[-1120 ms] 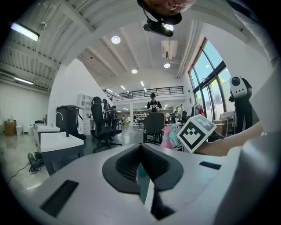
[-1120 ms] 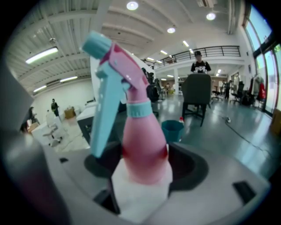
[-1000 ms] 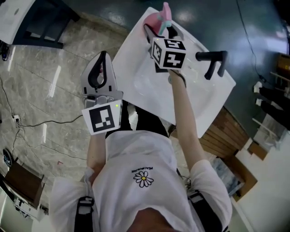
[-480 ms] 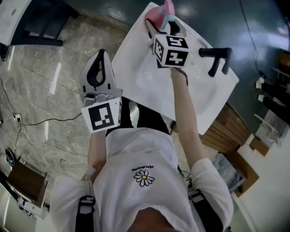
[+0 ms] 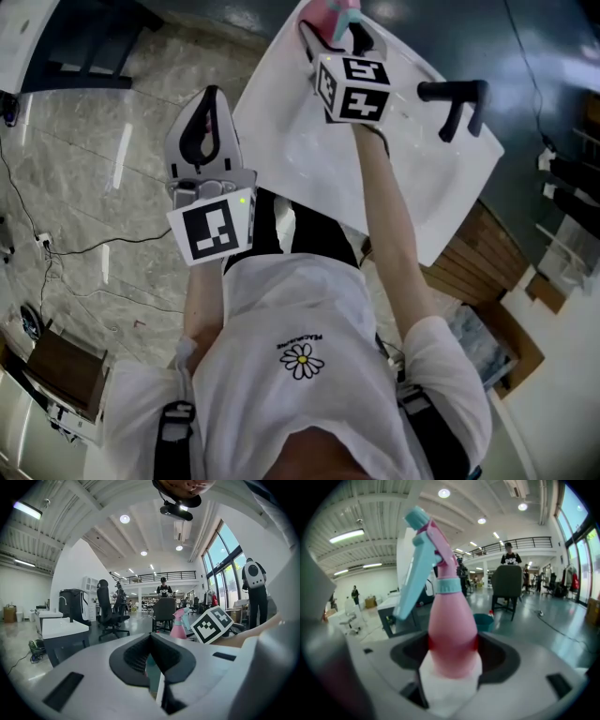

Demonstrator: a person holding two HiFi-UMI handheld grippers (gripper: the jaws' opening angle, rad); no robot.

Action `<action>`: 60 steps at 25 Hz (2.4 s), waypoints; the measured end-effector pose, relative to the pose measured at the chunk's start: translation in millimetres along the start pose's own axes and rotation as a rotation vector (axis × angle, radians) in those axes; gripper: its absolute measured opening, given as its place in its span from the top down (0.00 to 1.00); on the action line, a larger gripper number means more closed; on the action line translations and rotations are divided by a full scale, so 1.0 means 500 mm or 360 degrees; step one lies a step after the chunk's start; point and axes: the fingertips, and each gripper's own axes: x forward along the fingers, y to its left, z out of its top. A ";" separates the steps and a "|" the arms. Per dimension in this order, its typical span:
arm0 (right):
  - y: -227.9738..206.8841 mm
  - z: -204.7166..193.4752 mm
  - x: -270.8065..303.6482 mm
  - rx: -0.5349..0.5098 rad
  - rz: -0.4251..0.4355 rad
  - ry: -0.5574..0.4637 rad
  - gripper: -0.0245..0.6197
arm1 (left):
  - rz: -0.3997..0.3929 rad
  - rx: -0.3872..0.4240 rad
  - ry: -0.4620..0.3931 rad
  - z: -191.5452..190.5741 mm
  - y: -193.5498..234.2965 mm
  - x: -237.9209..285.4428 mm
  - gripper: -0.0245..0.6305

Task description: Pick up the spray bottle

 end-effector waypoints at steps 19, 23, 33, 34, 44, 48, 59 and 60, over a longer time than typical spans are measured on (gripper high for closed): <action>-0.016 0.148 -0.206 0.0216 0.0074 -0.0191 0.46 | -0.0067 -0.0067 -0.0163 0.143 -0.070 -0.033 0.93; -0.038 0.234 -0.323 0.0263 0.0000 -0.0437 0.46 | -0.0189 -0.0041 -0.0271 0.208 -0.116 -0.027 0.93; -0.097 0.331 -0.671 0.0250 -0.0250 -0.0874 0.46 | -0.0451 0.0017 -0.0462 0.387 -0.278 -0.087 0.93; -0.103 0.331 -0.700 0.0238 -0.0285 -0.0901 0.46 | -0.0479 0.0032 -0.0481 0.399 -0.295 -0.093 0.93; -0.122 0.273 -0.906 0.0009 -0.0614 -0.1095 0.46 | -0.0709 0.0082 -0.0659 0.440 -0.443 -0.153 0.93; -0.122 0.253 -0.941 0.0011 -0.0651 -0.1143 0.46 | -0.0739 0.0075 -0.0693 0.445 -0.468 -0.165 0.93; -0.146 0.201 -0.959 0.0057 -0.0715 -0.1108 0.46 | -0.0768 0.0094 -0.0665 0.422 -0.499 -0.165 0.93; -0.145 0.201 -0.955 0.0059 -0.0703 -0.1097 0.46 | -0.0771 0.0100 -0.0656 0.421 -0.500 -0.163 0.93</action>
